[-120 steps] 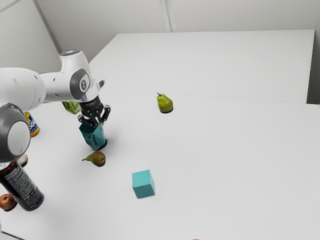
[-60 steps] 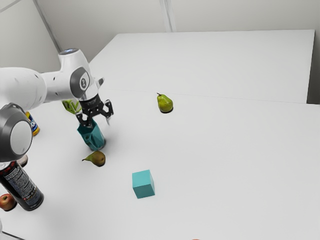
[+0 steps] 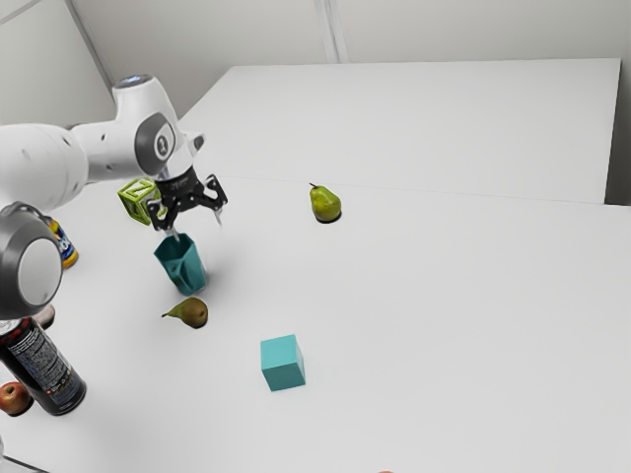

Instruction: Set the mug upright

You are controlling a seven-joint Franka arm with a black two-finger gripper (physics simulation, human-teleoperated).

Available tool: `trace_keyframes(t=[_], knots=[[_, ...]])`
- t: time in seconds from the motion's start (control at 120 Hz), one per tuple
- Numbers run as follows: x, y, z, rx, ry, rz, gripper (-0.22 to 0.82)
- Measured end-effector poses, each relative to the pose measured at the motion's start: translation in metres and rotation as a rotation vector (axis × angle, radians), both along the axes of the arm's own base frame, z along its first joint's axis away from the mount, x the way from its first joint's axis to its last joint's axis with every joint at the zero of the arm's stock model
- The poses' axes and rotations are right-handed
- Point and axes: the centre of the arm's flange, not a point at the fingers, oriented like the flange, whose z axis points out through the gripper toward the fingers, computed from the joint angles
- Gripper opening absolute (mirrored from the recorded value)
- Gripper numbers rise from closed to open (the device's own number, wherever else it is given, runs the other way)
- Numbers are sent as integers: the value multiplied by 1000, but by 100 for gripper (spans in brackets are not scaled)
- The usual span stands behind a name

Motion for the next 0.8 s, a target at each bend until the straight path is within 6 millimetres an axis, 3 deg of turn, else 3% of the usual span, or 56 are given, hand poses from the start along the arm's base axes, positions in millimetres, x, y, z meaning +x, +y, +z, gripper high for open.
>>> trace_keyframes(t=[0.208, 0.558, 0.8], knots=[[-1, -4, 21, 2, -4, -27, 60], [-36, -13, 122, 75, -40, -215, 60], [-61, -1, 181, 106, -53, -365, 60]])
